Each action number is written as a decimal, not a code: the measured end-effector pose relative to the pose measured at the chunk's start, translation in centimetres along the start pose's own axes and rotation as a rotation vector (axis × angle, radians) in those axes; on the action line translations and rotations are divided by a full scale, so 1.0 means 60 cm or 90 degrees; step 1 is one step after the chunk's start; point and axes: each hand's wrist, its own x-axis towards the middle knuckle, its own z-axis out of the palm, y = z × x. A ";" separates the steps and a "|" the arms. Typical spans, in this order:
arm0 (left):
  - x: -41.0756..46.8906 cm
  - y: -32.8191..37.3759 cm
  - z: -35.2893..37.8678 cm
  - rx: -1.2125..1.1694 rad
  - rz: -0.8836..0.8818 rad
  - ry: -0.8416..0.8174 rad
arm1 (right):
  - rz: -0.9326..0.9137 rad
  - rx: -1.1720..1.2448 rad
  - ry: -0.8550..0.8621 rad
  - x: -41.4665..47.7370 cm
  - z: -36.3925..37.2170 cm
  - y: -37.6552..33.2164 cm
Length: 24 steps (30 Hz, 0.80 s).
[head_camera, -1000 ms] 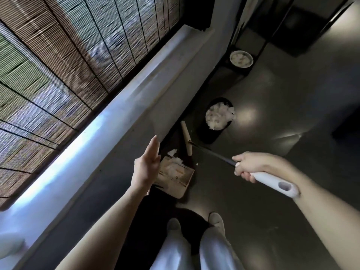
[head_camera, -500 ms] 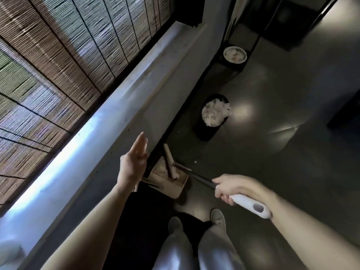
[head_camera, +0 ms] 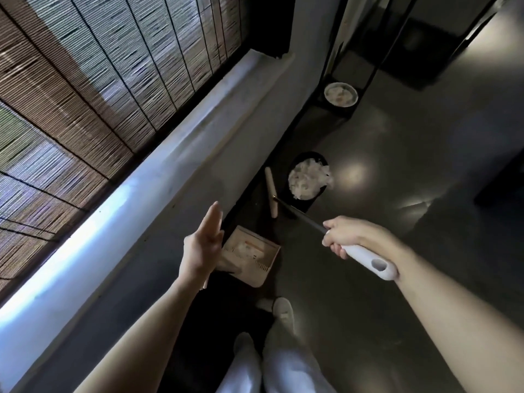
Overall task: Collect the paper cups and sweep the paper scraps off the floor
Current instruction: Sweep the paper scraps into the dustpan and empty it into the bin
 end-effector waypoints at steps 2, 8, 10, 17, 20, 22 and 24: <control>0.017 0.009 0.015 -0.008 -0.005 0.003 | -0.011 -0.028 0.009 0.031 -0.021 -0.031; 0.077 0.023 0.046 0.060 0.016 0.016 | -0.052 -0.183 0.048 0.137 -0.045 -0.080; 0.095 0.020 0.049 0.077 0.017 0.022 | -0.033 -0.195 0.024 0.170 -0.030 -0.075; 0.108 0.020 0.043 0.114 0.020 0.035 | -0.007 -0.337 -0.092 0.153 0.028 0.007; 0.094 0.027 0.046 0.103 0.011 0.030 | -0.007 -0.312 -0.136 0.100 0.032 0.052; 0.077 0.031 0.046 0.090 0.014 0.030 | 0.000 -0.253 -0.137 0.064 0.033 0.080; 0.054 0.033 0.040 0.069 0.018 0.025 | 0.014 -0.183 -0.120 0.032 0.032 0.098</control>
